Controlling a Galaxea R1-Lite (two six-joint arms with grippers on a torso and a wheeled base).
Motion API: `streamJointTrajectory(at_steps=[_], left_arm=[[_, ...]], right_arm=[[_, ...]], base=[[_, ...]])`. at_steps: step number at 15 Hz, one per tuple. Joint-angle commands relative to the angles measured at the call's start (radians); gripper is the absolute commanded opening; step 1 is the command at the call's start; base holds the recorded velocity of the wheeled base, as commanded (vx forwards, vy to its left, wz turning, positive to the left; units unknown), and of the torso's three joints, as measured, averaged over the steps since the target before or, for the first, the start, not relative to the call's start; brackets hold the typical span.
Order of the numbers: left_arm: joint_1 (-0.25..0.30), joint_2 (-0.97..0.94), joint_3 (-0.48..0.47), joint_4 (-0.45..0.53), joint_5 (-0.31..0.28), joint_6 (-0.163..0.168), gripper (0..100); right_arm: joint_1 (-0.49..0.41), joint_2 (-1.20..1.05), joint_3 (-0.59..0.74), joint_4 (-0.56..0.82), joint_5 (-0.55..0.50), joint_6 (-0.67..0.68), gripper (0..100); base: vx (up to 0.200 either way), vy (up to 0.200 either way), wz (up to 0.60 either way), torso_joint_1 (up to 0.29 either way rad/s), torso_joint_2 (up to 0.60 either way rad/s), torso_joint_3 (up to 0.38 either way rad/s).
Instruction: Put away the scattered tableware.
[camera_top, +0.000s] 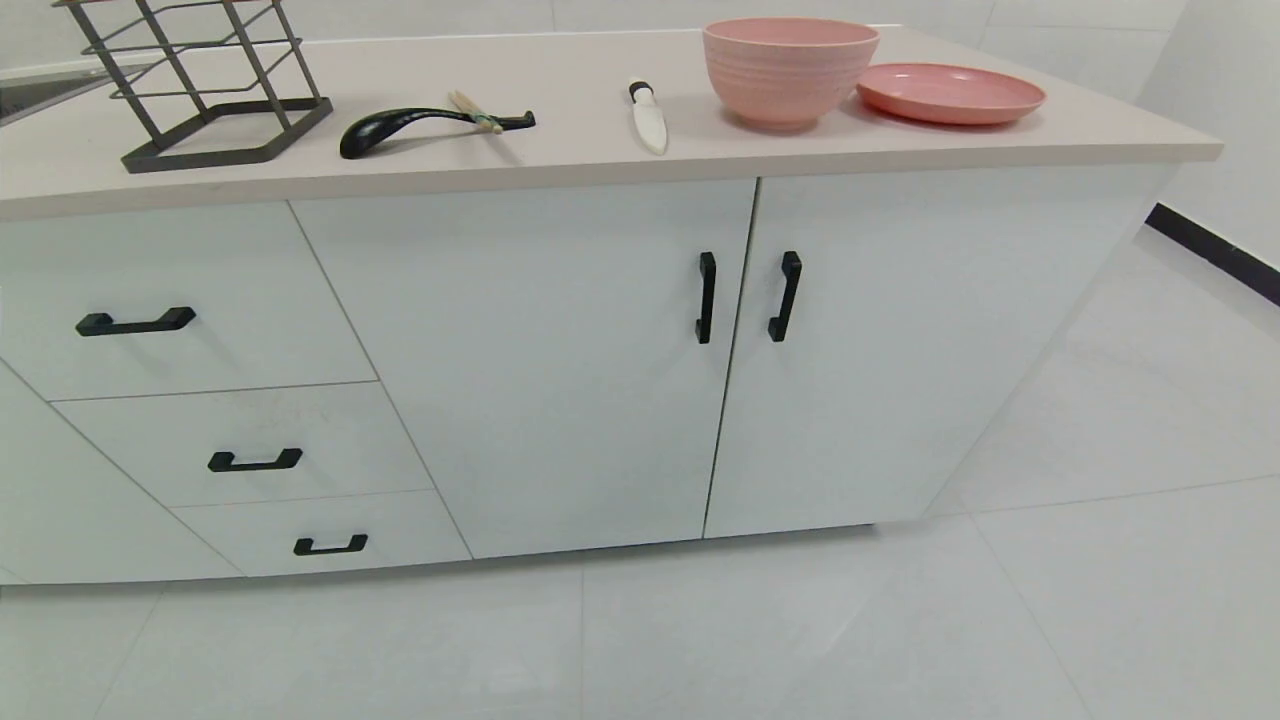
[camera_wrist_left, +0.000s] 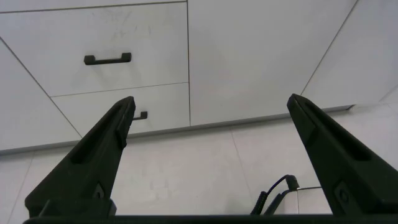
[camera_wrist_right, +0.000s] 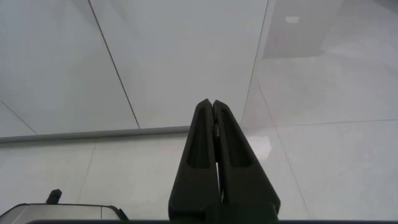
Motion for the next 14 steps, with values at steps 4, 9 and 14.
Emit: streamJointTrajectory(at_steps=[4, 9, 14], left_arm=[[0.000, 0.001, 0.000, 0.000, 0.000, 0.000, 100], [0.000, 0.001, 0.000, 0.000, 0.000, 0.000, 100], [0.000, 0.001, 0.000, 0.000, 0.000, 0.000, 100]], right_arm=[[0.000, 0.001, 0.002, -0.034, 0.004, -0.006, 0], [0.000, 0.001, 0.002, -0.396, 0.099, -0.029, 0], [-0.005, 0.005, -0.044, -0.360, 0.243, -0.095, 0]], base=[[0.000, 0.000, 0.00, 0.000, 0.00, 0.000], [0.000, 0.000, 0.00, 0.000, 0.00, 0.000], [0.000, 0.000, 0.00, 0.000, 0.00, 0.000]])
